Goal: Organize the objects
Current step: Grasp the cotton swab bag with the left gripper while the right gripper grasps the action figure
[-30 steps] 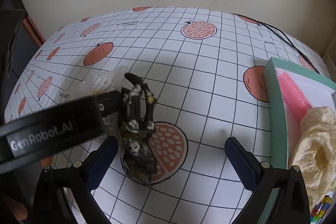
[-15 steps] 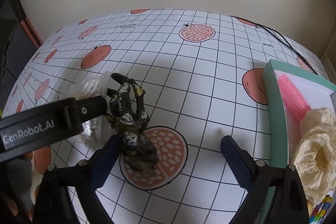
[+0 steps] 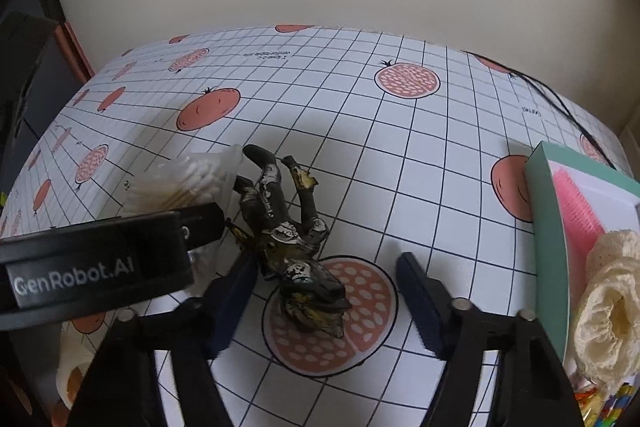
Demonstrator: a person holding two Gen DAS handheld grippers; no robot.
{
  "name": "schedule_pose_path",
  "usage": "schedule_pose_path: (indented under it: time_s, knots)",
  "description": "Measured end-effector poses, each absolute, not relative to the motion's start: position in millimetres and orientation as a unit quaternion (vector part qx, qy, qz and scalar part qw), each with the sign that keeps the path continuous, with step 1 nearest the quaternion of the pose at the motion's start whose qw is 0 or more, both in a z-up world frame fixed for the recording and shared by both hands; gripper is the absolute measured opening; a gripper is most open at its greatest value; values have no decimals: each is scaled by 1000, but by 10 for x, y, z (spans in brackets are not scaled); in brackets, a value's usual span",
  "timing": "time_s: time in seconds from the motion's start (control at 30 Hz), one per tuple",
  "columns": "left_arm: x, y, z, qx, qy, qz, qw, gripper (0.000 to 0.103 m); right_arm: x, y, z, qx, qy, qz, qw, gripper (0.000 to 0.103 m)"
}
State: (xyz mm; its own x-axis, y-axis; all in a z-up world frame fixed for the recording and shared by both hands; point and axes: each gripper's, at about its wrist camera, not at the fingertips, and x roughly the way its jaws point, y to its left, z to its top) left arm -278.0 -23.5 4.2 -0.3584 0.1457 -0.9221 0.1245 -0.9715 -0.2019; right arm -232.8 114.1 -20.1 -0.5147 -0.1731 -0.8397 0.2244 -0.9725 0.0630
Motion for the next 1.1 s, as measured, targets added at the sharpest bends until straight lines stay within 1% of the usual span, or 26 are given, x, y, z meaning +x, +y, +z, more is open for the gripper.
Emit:
schedule_pose_path:
  time_s: [0.2, 0.83, 1.0, 1.1]
  knots:
    - [-2766, -271, 47, -565, -125, 816, 1, 95, -2319, 1121, -182, 478, 24, -869, 124, 49]
    - [-2737, -357, 68, -558, -124, 820, -18, 95, -2317, 1349, -176, 491, 8, -863, 117, 48]
    - [-2720, -333, 72, -555, -109, 825, -23, 95, -2335, 1453, -172, 497, -3, -861, 109, 47]
    - [-2722, -348, 87, -551, -122, 825, -11, 95, -2342, 1521, -169, 500, -11, -860, 104, 47]
